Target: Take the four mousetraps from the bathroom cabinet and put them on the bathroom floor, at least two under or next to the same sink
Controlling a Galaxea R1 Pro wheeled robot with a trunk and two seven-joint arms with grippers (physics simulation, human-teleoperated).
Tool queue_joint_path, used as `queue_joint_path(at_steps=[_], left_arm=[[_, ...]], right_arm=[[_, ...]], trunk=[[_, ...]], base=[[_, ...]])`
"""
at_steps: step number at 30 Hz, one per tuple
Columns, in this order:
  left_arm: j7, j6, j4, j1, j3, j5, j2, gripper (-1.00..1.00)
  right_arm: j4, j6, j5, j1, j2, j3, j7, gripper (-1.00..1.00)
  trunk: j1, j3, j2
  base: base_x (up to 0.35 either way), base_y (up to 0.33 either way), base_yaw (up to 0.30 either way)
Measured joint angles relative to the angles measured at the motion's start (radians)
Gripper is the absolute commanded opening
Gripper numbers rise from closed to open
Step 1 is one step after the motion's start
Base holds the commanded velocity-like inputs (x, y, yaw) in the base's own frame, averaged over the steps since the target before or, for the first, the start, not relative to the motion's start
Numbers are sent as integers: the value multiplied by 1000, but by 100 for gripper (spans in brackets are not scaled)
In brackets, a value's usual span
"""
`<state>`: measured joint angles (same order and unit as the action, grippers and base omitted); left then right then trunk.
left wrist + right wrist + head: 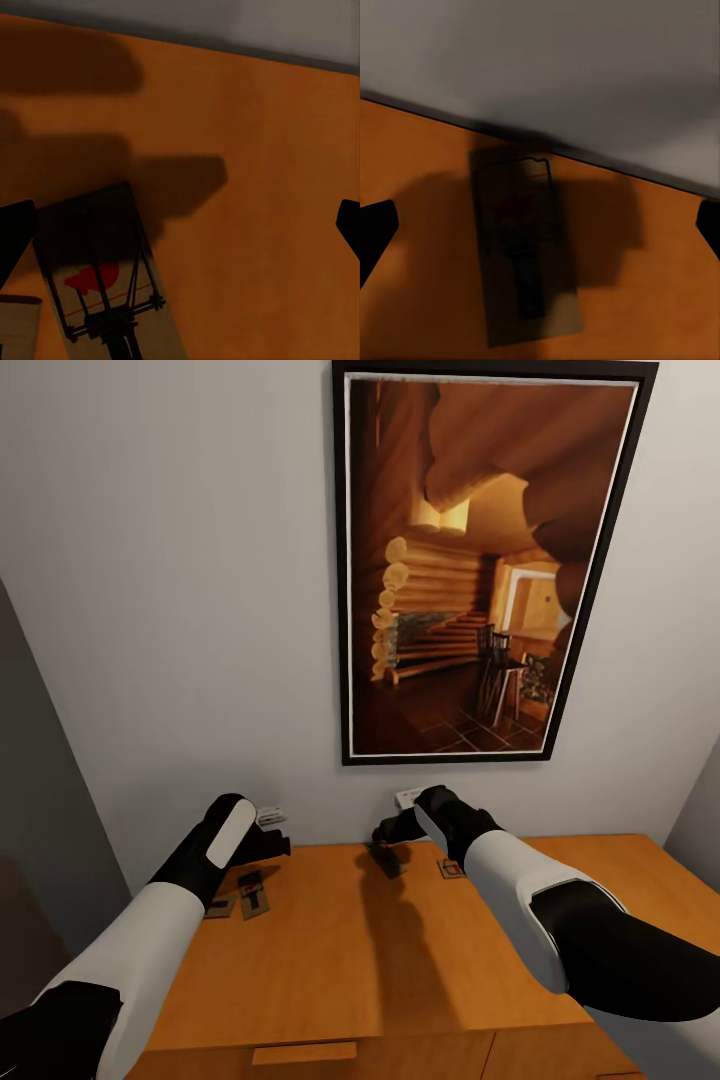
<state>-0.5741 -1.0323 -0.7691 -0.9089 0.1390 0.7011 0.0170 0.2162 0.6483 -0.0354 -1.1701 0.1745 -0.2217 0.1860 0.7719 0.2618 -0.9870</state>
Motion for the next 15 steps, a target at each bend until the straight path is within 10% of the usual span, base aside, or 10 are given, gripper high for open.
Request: queue_joint_path(at_steps=[15], left_arm=[[0,0,-1,0,-1,-1,0,100]], right_arm=[[-3,1,0,14,0,-2,26,100]], trunk=[[0,0,0]], base=[[0,0,0]])
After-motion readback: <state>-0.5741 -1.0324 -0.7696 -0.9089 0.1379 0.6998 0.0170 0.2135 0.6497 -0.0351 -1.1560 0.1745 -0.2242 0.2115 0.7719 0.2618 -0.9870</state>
